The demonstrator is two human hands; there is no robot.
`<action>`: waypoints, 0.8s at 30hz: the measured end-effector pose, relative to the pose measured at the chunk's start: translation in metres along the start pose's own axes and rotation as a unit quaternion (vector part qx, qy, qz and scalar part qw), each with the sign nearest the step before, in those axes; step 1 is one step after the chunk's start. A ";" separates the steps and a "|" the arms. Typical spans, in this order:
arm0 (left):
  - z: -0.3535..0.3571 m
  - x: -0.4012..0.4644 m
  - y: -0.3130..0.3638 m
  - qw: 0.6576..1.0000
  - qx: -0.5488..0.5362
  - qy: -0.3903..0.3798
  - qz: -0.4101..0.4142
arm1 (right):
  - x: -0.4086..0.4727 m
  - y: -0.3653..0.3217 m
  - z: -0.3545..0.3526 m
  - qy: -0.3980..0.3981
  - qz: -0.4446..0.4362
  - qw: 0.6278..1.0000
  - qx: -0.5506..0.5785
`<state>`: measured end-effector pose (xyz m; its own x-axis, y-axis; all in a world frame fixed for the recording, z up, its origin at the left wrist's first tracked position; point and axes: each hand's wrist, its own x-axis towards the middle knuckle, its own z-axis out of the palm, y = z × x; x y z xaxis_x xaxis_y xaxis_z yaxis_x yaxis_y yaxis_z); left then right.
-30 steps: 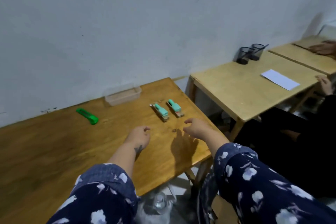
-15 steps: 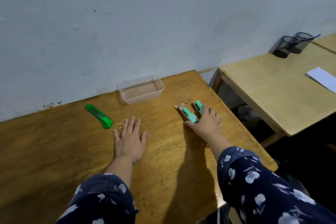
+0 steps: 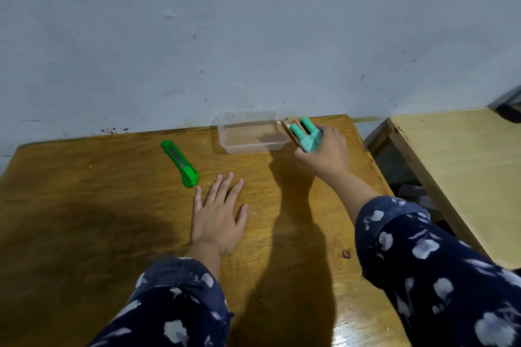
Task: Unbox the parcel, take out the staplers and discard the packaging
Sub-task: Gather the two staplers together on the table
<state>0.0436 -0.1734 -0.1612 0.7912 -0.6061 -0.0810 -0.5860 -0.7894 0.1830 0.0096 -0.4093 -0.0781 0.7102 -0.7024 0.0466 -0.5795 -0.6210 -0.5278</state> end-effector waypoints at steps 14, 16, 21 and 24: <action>-0.007 0.004 0.000 1.000 -0.017 -0.004 -0.005 | 0.087 -0.086 0.049 -0.295 -0.129 0.942 -0.094; -0.008 0.004 -0.001 1.000 -0.025 -0.008 -0.009 | 0.091 -0.092 0.060 -0.318 -0.137 0.932 -0.107; -0.011 0.006 -0.001 0.999 -0.044 -0.015 -0.017 | 0.092 -0.097 0.085 -0.321 -0.155 0.927 -0.121; -0.009 0.006 -0.002 0.999 -0.048 -0.012 -0.018 | 0.092 -0.097 0.091 -0.317 -0.159 0.927 -0.122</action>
<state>0.0514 -0.1747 -0.1532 0.8064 -0.5806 -0.1122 -0.5369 -0.7984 0.2726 0.1679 -0.3821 -0.0995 0.9080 -0.1734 -0.3814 -0.3193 -0.8757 -0.3622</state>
